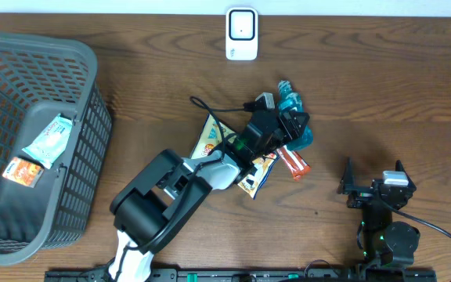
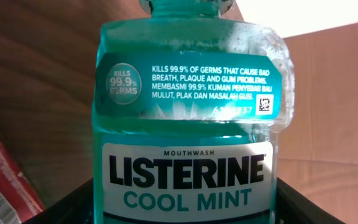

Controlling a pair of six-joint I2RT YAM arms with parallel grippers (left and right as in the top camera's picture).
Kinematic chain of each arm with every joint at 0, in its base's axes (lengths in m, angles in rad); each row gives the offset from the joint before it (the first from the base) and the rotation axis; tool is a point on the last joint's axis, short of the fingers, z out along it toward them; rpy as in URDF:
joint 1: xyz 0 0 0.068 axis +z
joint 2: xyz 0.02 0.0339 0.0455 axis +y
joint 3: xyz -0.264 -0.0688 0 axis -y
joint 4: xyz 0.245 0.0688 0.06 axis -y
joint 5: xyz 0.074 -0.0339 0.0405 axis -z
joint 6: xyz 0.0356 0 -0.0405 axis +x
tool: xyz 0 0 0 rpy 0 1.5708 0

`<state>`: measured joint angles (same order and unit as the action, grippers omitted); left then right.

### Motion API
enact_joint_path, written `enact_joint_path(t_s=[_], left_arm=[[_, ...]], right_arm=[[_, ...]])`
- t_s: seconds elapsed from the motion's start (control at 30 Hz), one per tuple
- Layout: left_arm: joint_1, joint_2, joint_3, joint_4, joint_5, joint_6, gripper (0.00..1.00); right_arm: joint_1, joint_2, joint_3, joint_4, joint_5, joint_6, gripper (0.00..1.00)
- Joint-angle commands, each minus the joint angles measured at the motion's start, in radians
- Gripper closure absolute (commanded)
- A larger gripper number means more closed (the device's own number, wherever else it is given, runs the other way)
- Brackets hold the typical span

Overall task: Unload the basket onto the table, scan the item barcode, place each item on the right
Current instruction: 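Carry the Listerine bottle with the left gripper and set it down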

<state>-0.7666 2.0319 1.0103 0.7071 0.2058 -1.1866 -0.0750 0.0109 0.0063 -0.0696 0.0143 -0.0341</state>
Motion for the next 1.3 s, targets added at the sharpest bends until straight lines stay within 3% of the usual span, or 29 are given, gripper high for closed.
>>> enact_joint_path(t_s=[0.0,0.13,0.23,0.57,0.8,0.83,0.97,1.1,1.27], left_arm=[[-0.003,0.020,0.030,0.032,-0.048,-0.033,0.71],[-0.003,0.051,0.030,0.016,-0.037,-0.111,0.71],[-0.003,0.055,0.030,-0.098,-0.035,-0.160,0.71],[0.011,0.043,0.030,-0.447,-0.039,-0.212,0.71],[0.019,0.027,0.030,-0.579,-0.042,-0.225,0.71],[0.019,0.027,0.030,-0.579,-0.040,-0.225,0.69],[0.019,0.025,0.030,-0.575,-0.034,-0.221,0.41],[0.019,0.005,0.030,-0.576,-0.031,-0.171,0.38],[0.019,-0.076,0.030,-0.576,-0.039,-0.095,0.18]], right_arm=[[0.002,-0.005,-0.001,-0.003,-0.006,-0.008,0.01],[0.030,-0.005,-0.001,-0.003,-0.006,-0.008,0.01],[0.040,-0.005,-0.001,-0.004,-0.006,-0.008,0.01],[0.039,-0.005,-0.001,-0.003,-0.006,-0.008,0.01],[0.039,-0.005,-0.001,-0.004,-0.006,-0.008,0.01],[0.039,-0.005,-0.001,-0.004,-0.006,-0.008,0.01],[0.039,-0.005,-0.001,-0.004,-0.006,-0.008,0.01],[0.039,-0.005,-0.001,-0.004,-0.006,-0.008,0.01],[0.039,-0.005,-0.001,-0.004,-0.006,-0.008,0.01]])
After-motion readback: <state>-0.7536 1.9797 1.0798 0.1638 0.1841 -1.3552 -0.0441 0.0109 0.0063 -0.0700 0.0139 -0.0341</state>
